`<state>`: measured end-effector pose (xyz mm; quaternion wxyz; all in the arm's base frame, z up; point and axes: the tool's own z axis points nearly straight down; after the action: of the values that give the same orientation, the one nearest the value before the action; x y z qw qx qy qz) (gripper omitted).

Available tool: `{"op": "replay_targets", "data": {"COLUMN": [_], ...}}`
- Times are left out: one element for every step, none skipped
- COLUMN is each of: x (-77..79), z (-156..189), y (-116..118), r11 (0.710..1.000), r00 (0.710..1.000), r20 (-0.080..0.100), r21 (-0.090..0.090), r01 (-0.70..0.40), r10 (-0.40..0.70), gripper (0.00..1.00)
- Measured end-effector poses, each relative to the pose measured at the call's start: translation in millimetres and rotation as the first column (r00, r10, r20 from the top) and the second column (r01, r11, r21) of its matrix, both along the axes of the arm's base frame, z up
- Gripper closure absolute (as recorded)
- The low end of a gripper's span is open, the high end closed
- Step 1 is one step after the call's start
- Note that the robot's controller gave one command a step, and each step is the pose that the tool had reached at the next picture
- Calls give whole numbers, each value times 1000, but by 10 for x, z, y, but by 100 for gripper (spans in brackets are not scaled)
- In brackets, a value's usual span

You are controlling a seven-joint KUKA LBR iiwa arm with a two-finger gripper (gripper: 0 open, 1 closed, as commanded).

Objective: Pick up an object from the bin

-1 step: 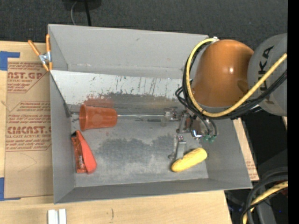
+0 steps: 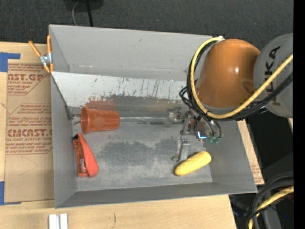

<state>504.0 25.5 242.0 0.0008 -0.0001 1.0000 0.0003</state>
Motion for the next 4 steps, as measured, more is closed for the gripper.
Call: {"op": "replay_targets", "data": {"x": [-60,-114,-197,-199], "z": [-321,-554,-938,-1722], "y": [-191,-554,-848,-1273], "r11": [997,1000,1000,918], "r00": [997,1000,1000,918], "r20": [4,-3,4,-3], "r21": [0,1,0,1], "r01": [-71,-27,9,396], "r10": [71,27,-9,-396], "gripper": [0,0,0,100]}}
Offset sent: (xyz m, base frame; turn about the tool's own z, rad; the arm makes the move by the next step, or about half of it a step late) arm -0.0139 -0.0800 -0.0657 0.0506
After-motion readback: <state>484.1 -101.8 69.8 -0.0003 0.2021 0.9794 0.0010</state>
